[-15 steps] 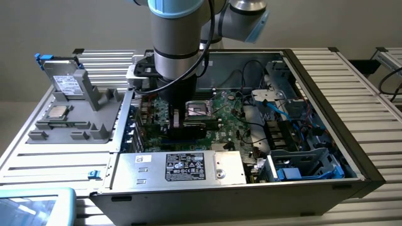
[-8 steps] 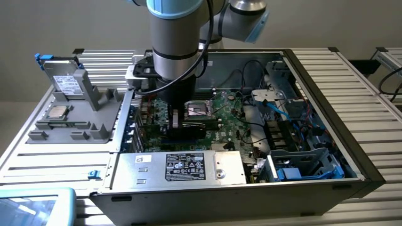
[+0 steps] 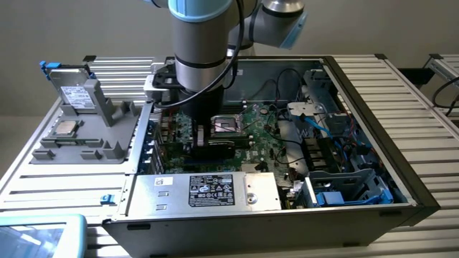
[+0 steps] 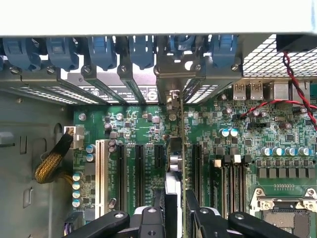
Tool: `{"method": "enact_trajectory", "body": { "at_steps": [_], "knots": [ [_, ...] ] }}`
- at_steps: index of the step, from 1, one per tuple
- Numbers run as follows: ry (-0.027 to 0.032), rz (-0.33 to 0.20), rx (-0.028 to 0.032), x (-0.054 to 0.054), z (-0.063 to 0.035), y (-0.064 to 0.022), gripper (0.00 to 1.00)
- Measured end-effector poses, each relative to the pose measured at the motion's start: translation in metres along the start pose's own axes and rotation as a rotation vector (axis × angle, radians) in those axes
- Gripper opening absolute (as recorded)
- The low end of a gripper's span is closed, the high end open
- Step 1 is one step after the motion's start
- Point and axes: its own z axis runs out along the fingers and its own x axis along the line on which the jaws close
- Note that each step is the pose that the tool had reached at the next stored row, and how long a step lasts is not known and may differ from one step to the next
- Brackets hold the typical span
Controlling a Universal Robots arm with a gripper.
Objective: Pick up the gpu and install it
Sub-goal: 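Insert the gpu into the slot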
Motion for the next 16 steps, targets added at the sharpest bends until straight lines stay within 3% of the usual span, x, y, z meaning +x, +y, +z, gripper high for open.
{"method": "enact_trajectory", "body": {
  "at_steps": [16],
  "knots": [
    [0.0016,0.000,-0.0007,-0.0018,0.0000,-0.0010,0.27]
  ]
}}
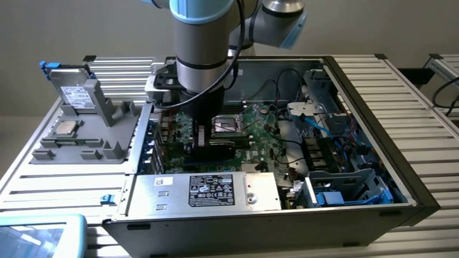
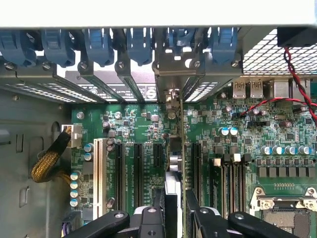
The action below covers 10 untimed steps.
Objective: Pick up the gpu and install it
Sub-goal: 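Insert the gpu into the slot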
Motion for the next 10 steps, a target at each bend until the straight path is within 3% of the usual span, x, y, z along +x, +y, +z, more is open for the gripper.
{"method": "enact_trajectory", "body": {
  "at_steps": [10],
  "knots": [
    [-0.0007,0.002,0.0003,-0.0023,0.0002,0.0001,0.27]
  ]
}}
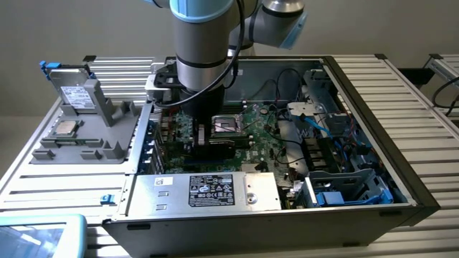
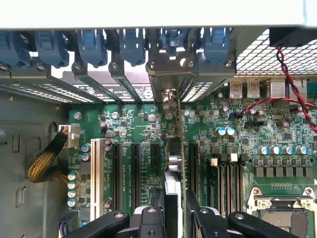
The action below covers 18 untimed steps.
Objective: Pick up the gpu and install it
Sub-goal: 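Insert the gpu into the slot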
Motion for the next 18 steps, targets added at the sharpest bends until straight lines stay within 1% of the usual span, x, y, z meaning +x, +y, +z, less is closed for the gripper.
{"method": "enact_trajectory", "body": {
  "at_steps": [8,18],
  "knots": [
    [-0.0007,0.000,0.0003,0.0017,0.0003,-0.0001,0.27],
    [-0.0001,0.000,0.0000,0.0029,0.0003,-0.0002,0.27]
  ]
}}
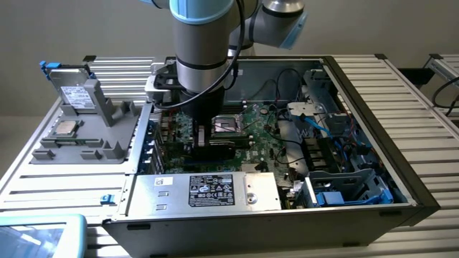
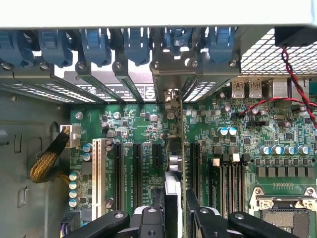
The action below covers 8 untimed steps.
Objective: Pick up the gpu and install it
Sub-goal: 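Insert the gpu into the slot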
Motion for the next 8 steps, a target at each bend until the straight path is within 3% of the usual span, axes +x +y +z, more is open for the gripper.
{"method": "enact_trajectory", "body": {
  "at_steps": [8],
  "knots": [
    [0.0002,0.000,-0.0001,0.0001,0.0000,0.0000,0.27]
  ]
}}
